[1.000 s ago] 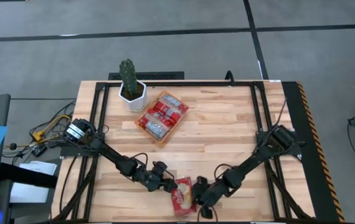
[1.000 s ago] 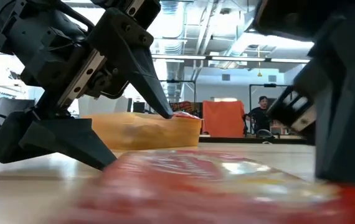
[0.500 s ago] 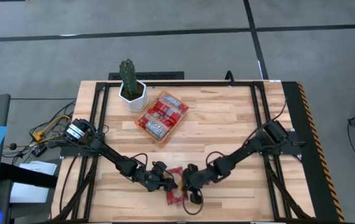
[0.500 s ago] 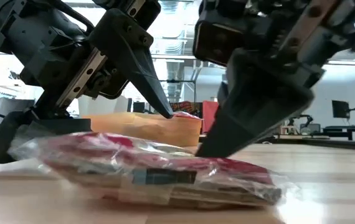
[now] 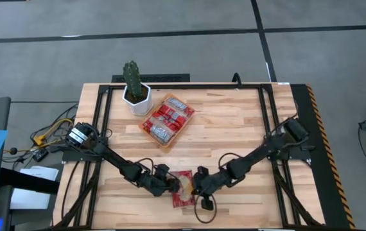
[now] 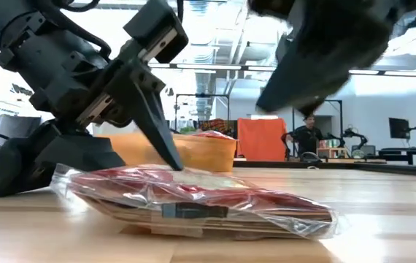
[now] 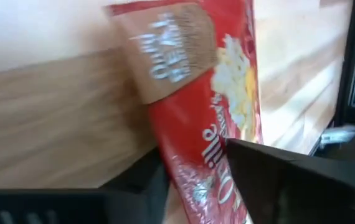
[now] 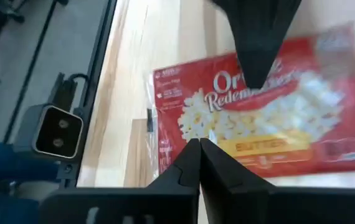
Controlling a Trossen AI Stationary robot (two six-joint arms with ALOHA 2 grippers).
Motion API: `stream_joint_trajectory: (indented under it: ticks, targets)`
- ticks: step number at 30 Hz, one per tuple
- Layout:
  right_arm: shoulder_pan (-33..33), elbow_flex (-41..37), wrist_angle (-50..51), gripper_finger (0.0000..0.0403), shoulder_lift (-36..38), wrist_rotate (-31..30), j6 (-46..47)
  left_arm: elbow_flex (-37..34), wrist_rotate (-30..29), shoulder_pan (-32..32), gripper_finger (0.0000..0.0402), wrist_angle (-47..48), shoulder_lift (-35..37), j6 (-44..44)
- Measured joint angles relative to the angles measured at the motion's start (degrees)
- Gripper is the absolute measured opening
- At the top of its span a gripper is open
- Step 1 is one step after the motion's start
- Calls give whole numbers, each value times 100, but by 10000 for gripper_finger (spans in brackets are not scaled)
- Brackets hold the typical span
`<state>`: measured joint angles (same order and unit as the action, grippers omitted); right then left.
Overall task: Sort popcorn bags into baskets
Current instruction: Put the popcorn bag into the orange bin
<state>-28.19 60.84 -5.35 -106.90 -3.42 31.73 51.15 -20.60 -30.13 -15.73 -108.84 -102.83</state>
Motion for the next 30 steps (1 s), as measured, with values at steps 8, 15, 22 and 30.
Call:
stream_joint_trajectory:
  ticks: [8, 15, 22, 30]
  targets:
    - [-344, 4, 1357, 13, 1145, -960, -73, 4, -269, -9, 12, 41, 0, 47]
    - [-714, 7, 2363, 31, 2002, -1793, 358, -19, -337, -33, 6, -906, 6, 139]
    - [-1174, 7, 3046, 15, 2547, -2534, 750, -15, -1173, -184, 3, -1734, 292, 122]
    - [-1515, 7, 3501, 27, 2660, -3019, 1198, -4, -3078, -127, 2, -731, 1374, 413]
